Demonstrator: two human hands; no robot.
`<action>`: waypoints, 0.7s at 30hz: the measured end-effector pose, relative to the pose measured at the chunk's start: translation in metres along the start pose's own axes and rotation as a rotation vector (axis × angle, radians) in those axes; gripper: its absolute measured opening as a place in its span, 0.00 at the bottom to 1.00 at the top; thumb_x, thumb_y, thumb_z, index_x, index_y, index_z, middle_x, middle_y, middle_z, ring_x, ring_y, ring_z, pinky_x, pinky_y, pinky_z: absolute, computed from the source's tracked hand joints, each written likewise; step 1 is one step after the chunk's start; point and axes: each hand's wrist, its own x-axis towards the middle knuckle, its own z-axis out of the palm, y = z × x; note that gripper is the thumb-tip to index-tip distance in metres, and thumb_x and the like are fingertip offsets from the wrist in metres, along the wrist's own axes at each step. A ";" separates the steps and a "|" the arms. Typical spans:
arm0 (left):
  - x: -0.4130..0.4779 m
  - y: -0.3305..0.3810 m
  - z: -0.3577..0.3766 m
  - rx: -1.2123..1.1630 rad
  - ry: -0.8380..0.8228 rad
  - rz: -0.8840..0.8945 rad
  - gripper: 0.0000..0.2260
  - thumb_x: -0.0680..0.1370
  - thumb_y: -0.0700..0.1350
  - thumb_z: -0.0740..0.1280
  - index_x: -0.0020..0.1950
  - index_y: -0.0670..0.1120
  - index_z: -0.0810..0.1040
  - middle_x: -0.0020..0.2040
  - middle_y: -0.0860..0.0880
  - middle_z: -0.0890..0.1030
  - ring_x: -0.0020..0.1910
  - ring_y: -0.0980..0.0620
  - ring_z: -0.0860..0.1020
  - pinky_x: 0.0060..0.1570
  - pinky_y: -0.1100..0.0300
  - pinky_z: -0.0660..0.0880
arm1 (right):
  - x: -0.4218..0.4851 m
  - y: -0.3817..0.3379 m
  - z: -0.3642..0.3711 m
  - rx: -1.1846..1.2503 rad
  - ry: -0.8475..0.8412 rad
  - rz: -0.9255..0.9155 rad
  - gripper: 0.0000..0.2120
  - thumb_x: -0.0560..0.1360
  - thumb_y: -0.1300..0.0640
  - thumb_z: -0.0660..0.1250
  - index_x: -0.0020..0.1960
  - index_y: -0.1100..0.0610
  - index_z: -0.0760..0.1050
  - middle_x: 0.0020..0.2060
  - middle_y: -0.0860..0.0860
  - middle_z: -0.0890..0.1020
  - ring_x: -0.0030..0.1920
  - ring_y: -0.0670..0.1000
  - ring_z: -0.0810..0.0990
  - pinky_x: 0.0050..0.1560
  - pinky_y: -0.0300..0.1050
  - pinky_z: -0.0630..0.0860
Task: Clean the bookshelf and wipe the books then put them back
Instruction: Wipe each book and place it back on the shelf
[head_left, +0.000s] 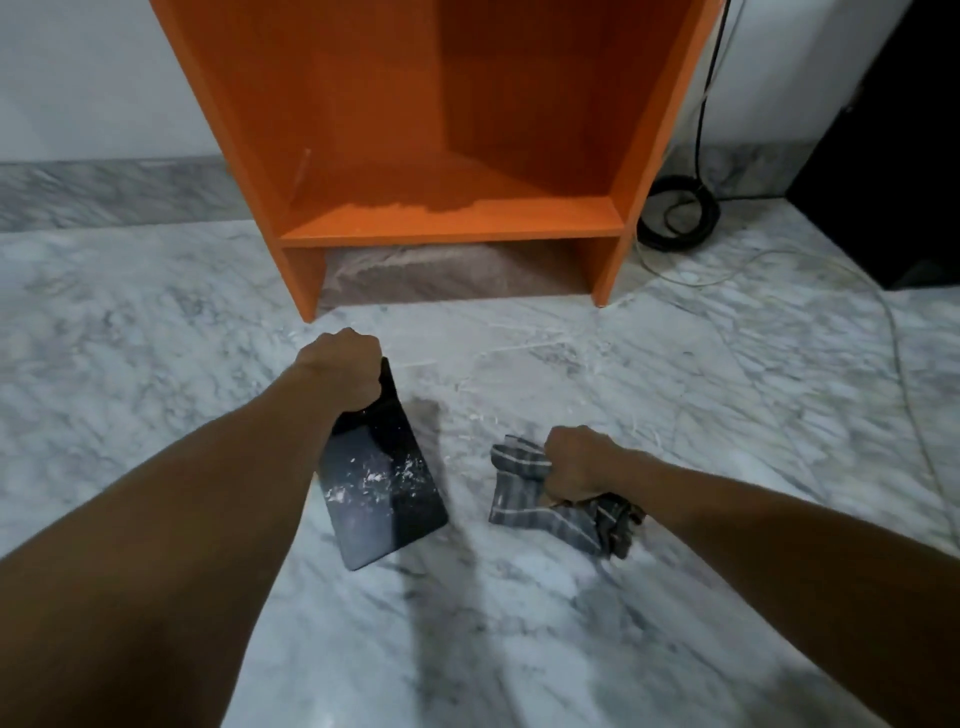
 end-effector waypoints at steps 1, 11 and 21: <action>-0.003 -0.003 -0.008 -0.016 0.029 0.021 0.09 0.79 0.42 0.61 0.55 0.38 0.74 0.50 0.43 0.76 0.50 0.42 0.77 0.48 0.53 0.75 | -0.005 0.000 -0.013 0.006 0.059 -0.016 0.19 0.74 0.55 0.70 0.58 0.66 0.73 0.54 0.58 0.78 0.53 0.59 0.79 0.48 0.48 0.78; -0.030 0.021 -0.085 -0.373 0.467 0.059 0.17 0.80 0.43 0.58 0.31 0.44 0.66 0.30 0.46 0.69 0.31 0.45 0.70 0.33 0.56 0.68 | -0.069 -0.010 -0.159 -0.021 0.874 -0.055 0.13 0.70 0.61 0.66 0.32 0.54 0.63 0.31 0.52 0.70 0.33 0.57 0.71 0.35 0.45 0.66; -0.053 0.058 -0.109 -0.391 0.671 0.013 0.17 0.81 0.43 0.58 0.32 0.41 0.66 0.37 0.38 0.77 0.43 0.38 0.79 0.38 0.57 0.66 | -0.061 0.030 -0.135 -0.124 1.250 -0.110 0.35 0.68 0.73 0.69 0.73 0.62 0.66 0.69 0.63 0.68 0.67 0.65 0.67 0.63 0.55 0.68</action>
